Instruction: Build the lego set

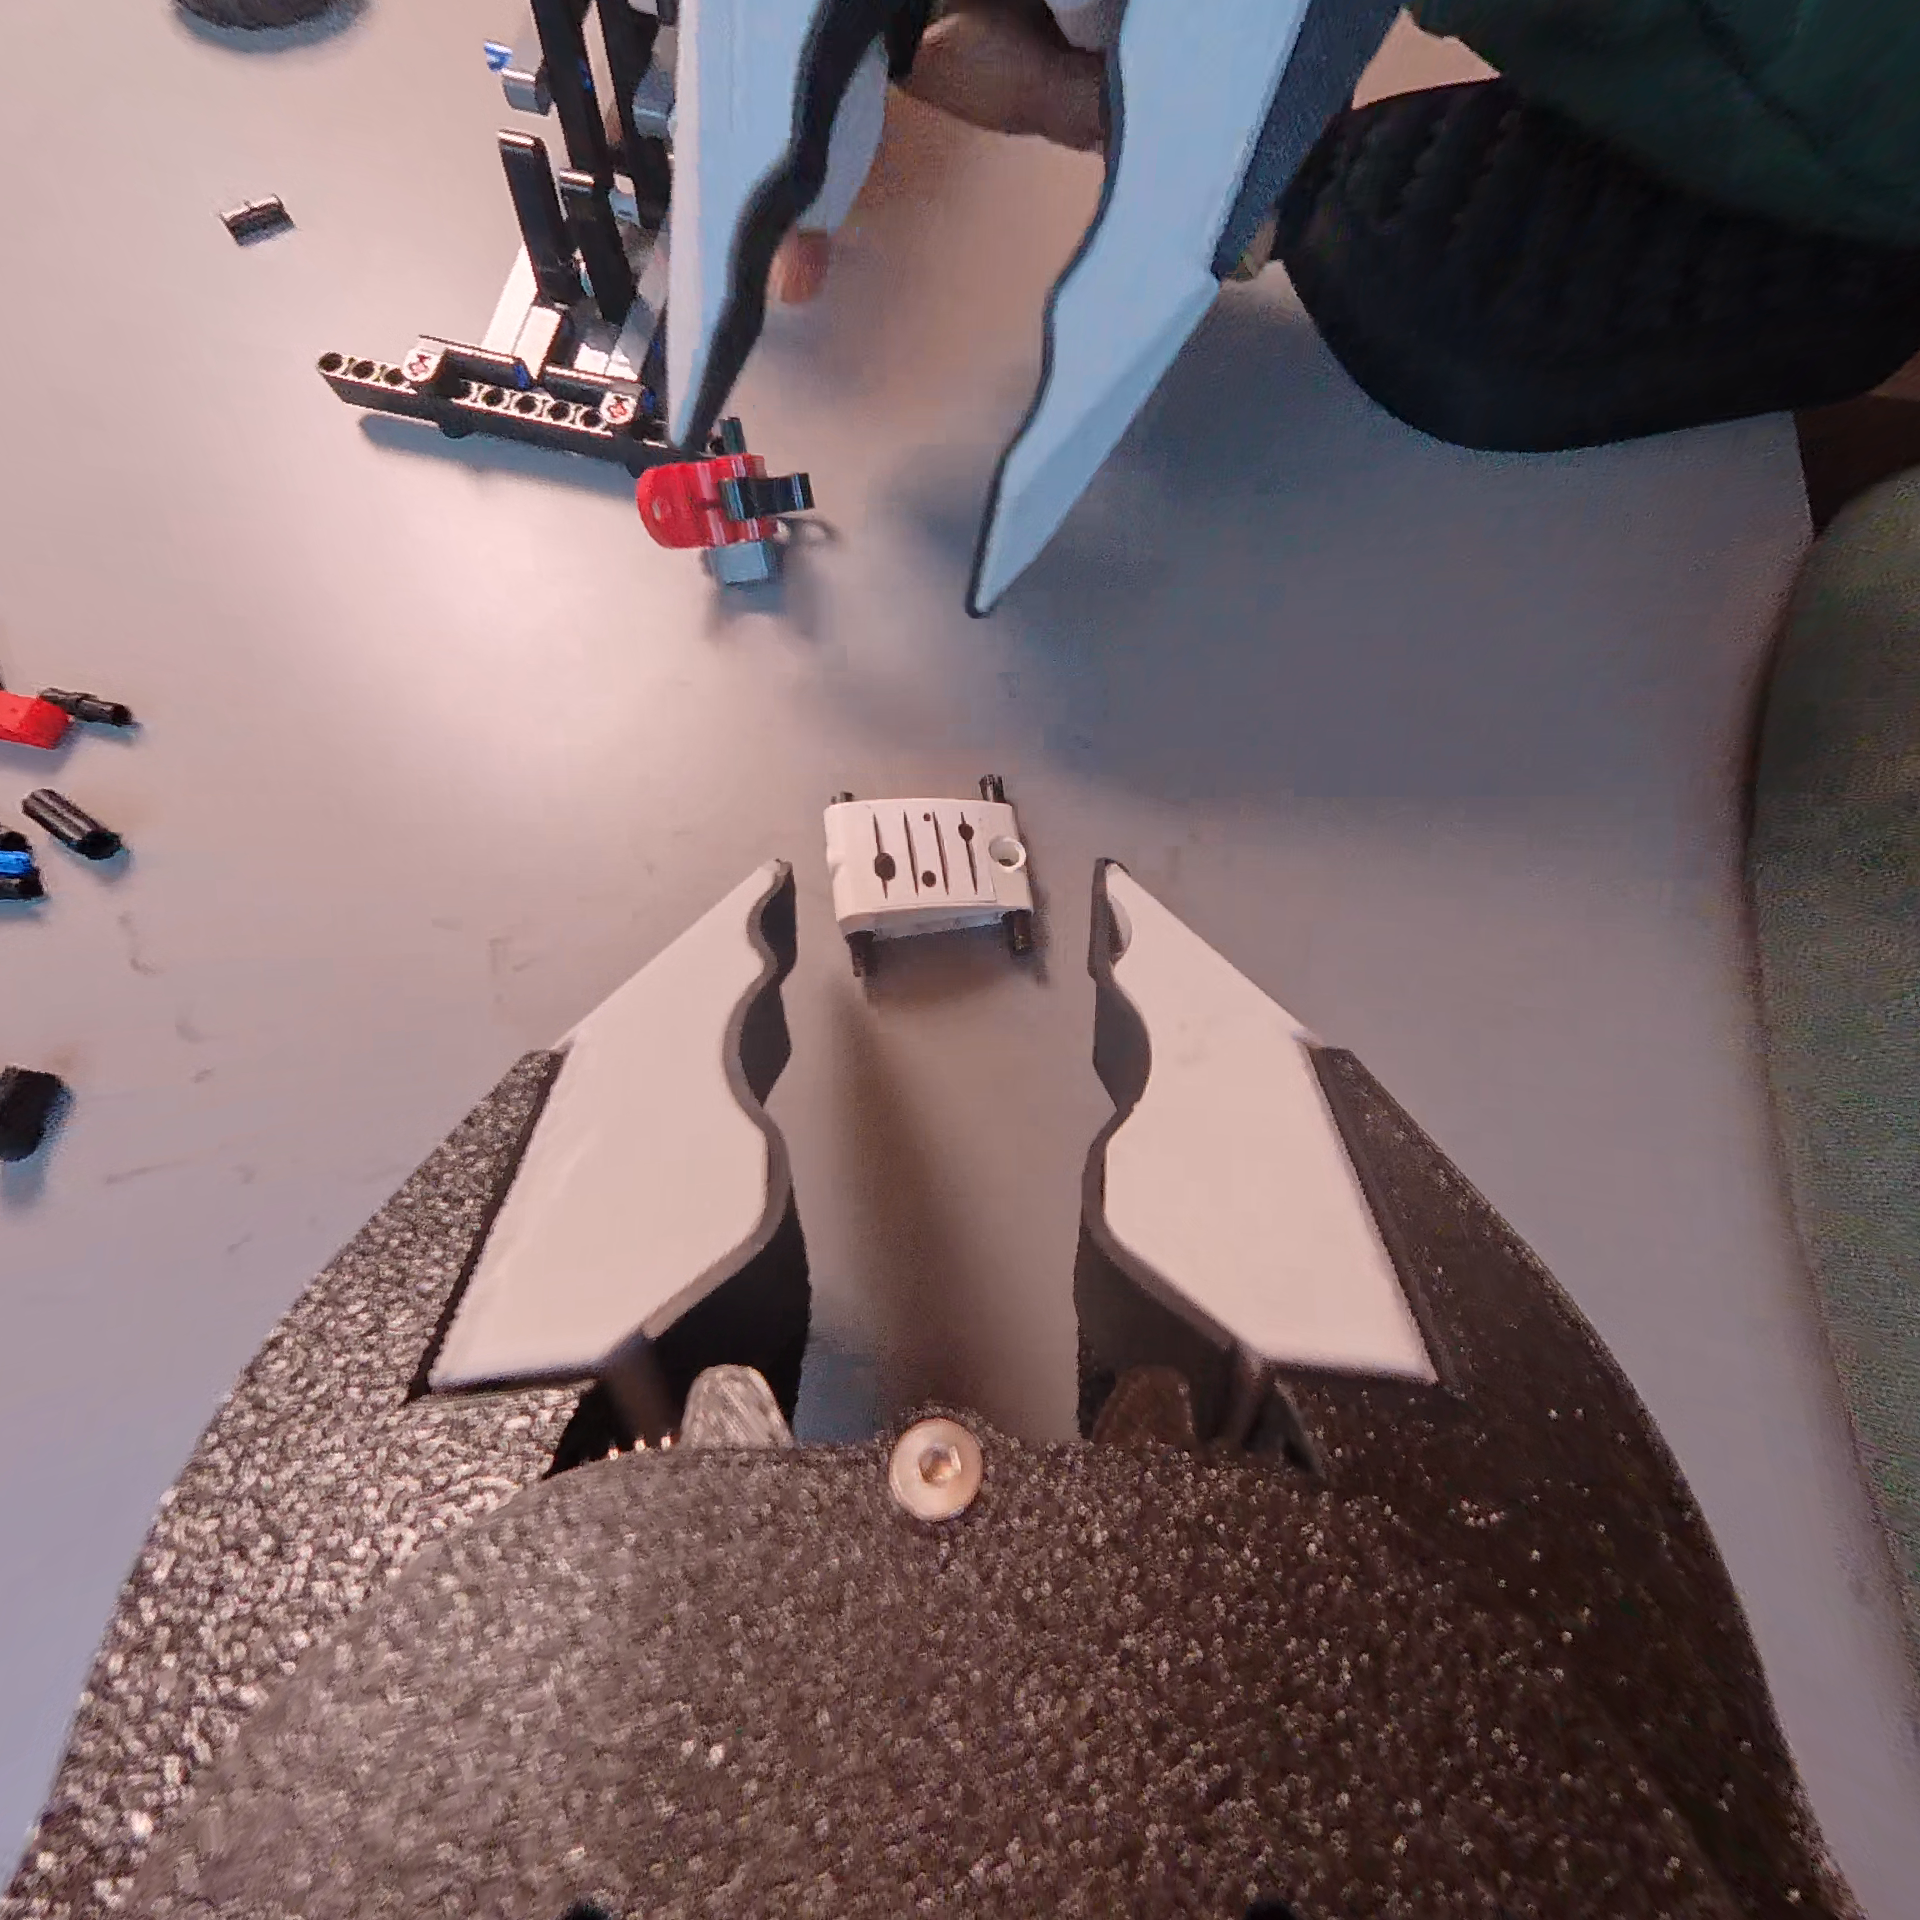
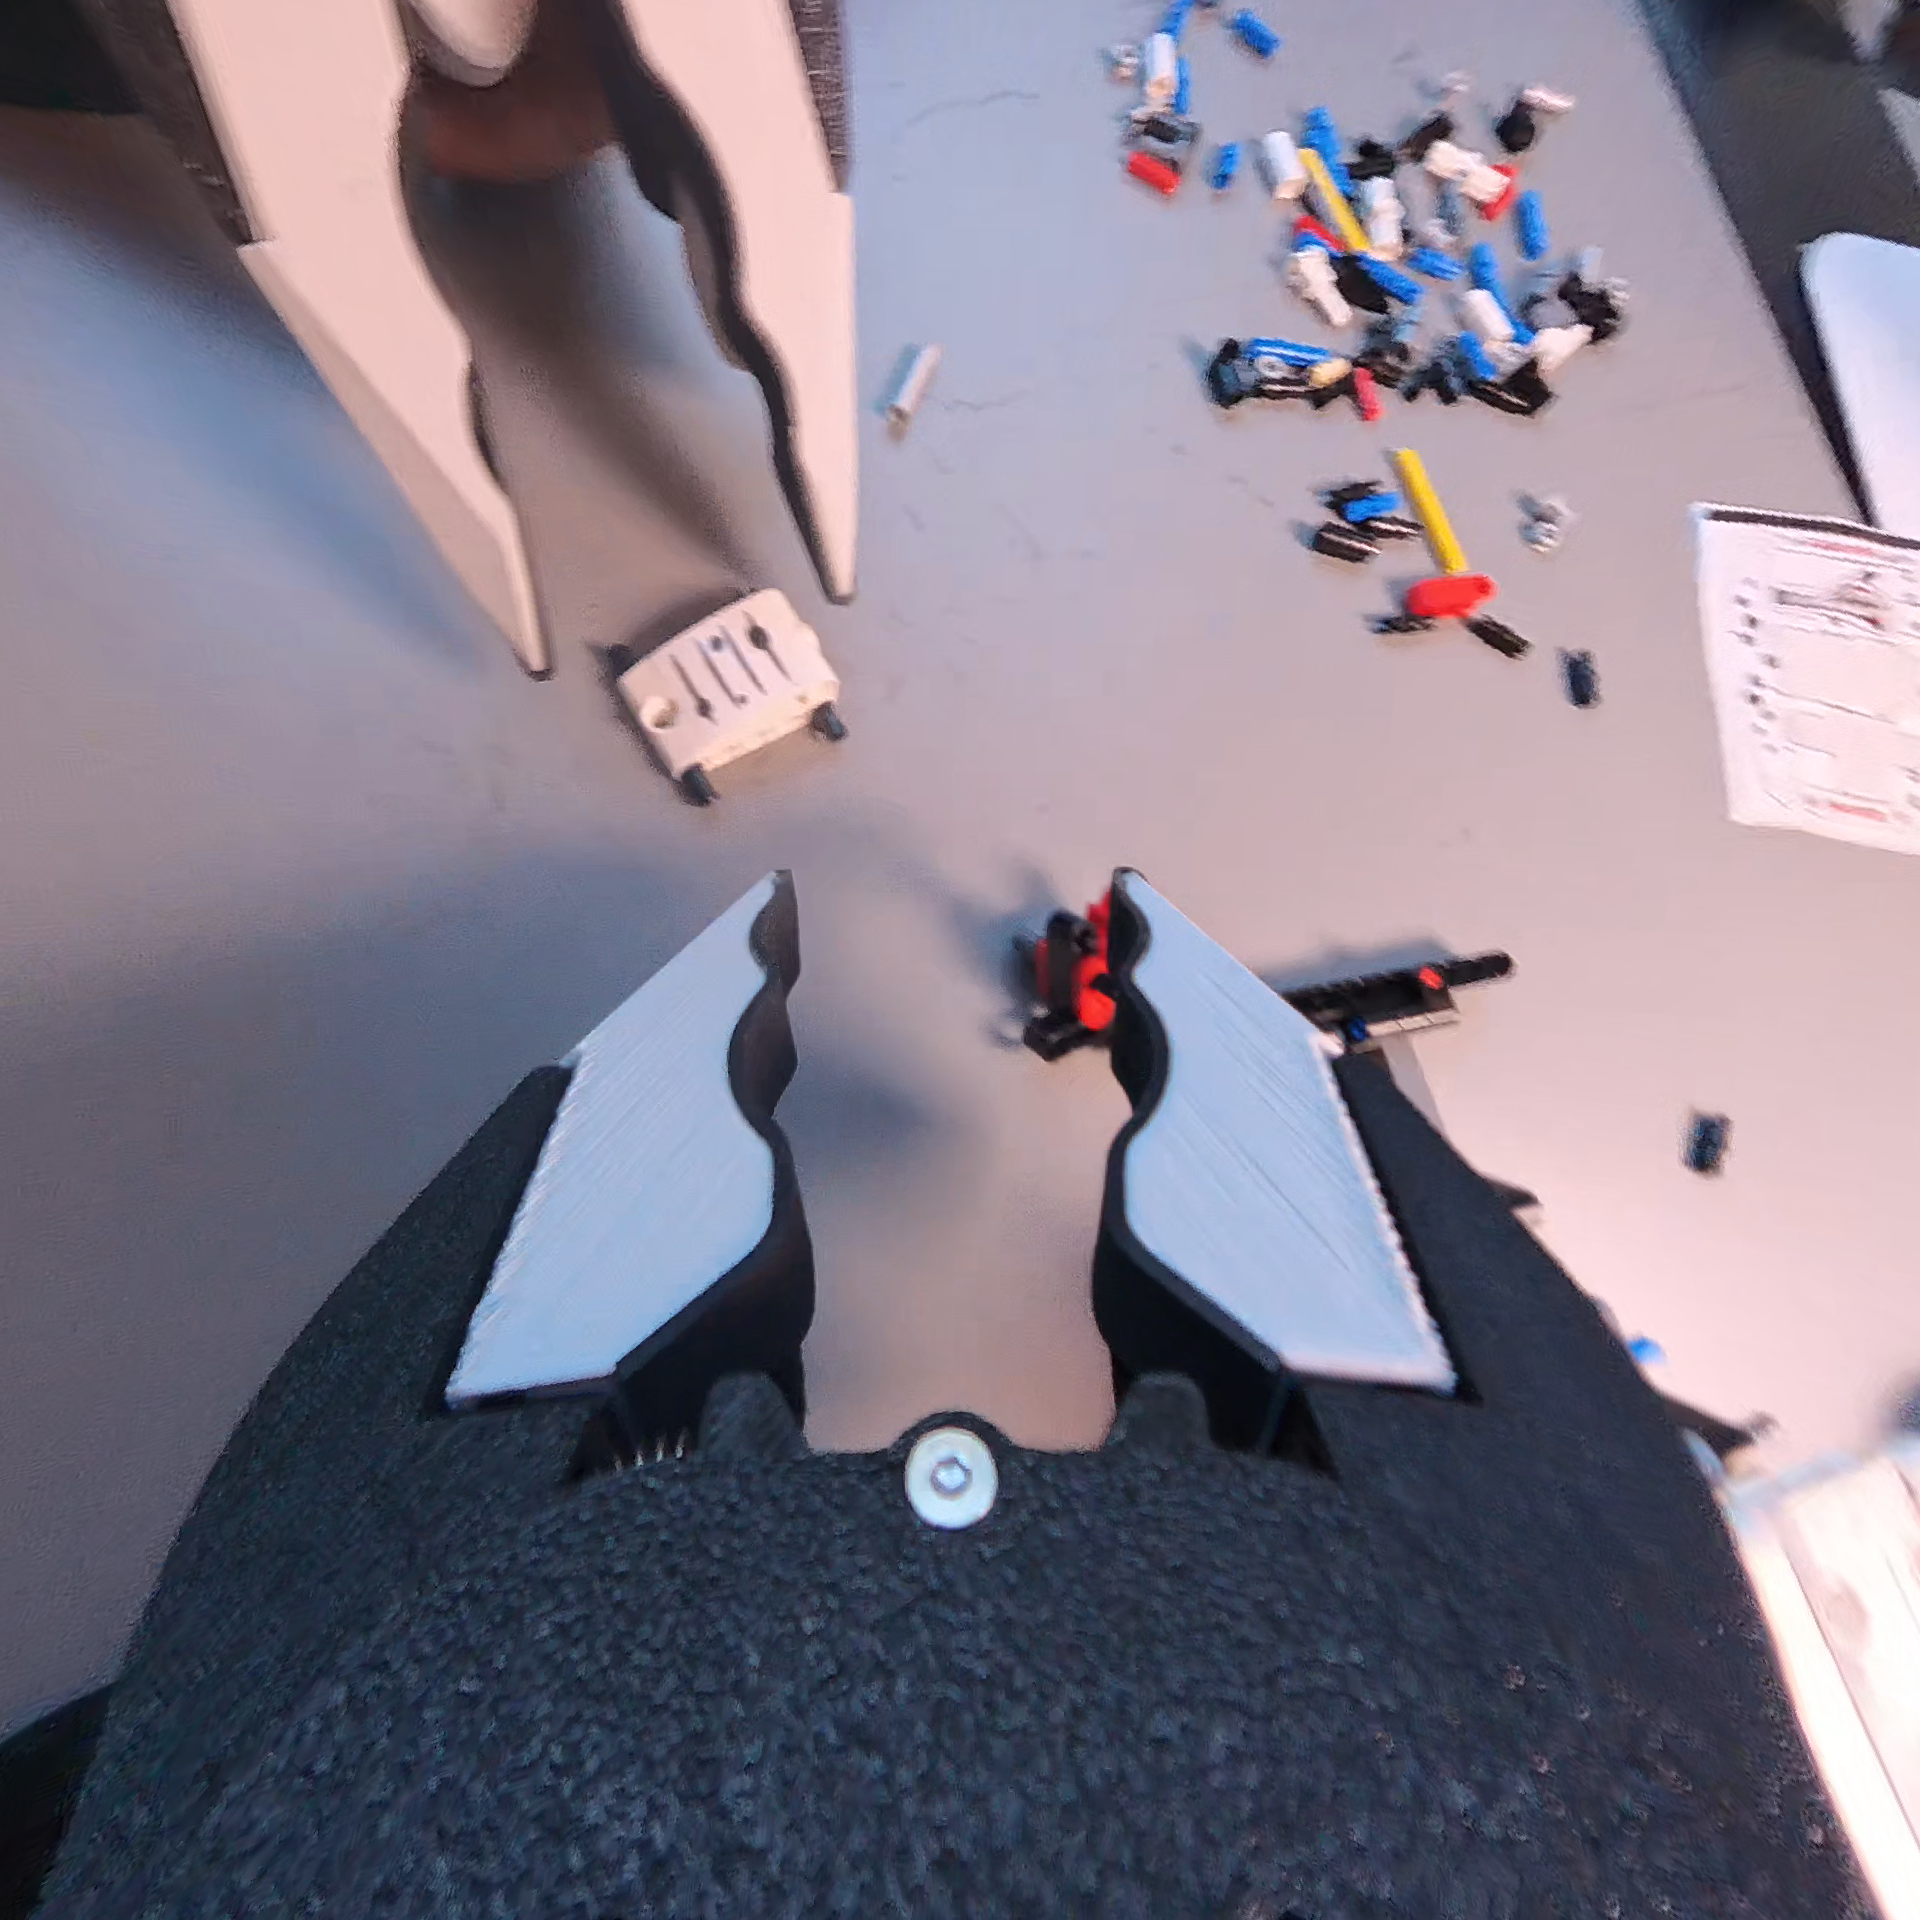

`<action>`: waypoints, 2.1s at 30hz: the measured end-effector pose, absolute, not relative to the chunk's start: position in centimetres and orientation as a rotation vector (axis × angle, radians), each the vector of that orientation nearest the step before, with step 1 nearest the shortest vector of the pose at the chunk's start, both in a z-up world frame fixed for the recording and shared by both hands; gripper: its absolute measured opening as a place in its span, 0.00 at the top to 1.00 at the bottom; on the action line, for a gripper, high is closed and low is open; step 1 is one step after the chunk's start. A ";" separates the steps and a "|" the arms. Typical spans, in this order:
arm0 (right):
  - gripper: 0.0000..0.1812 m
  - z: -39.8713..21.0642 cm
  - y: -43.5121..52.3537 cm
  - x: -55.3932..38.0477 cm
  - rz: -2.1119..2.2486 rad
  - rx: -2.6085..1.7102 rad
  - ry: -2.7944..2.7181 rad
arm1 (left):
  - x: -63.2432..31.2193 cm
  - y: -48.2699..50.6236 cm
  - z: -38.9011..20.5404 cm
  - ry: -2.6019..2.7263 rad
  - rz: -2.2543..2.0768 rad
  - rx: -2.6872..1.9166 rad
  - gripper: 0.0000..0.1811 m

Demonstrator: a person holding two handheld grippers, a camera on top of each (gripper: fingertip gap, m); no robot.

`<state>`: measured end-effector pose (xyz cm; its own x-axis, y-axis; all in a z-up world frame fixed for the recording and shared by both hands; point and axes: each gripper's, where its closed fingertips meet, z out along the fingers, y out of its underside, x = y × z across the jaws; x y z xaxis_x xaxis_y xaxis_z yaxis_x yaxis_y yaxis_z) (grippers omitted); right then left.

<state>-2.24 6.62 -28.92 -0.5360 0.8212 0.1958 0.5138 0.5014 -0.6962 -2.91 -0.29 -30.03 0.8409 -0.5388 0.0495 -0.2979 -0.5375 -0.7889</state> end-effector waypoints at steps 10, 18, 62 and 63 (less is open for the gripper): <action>0.72 -27.8 4.4 -1.8 0.817 -0.844 -2.198 | -3.0 0.4 -30.8 0.540 -0.379 -2.264 0.78; 0.74 -28.8 0.5 -3.0 0.570 -0.469 -2.174 | -3.5 1.1 -27.6 0.139 -0.835 -2.175 0.96; 0.76 -30.8 -0.4 0.1 1.003 -0.937 -2.441 | -7.4 0.8 -29.7 0.483 -0.187 -2.213 0.84; 0.77 -30.6 -0.6 0.3 1.027 -0.934 -2.447 | -7.0 0.6 -29.4 0.487 -0.232 -2.199 0.83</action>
<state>0.31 -0.63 -30.58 -0.7320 0.6798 0.0444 0.4446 0.5261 -0.7250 -6.96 0.62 -29.42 0.9069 -0.4214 -0.0026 -0.2639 -0.5630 -0.7832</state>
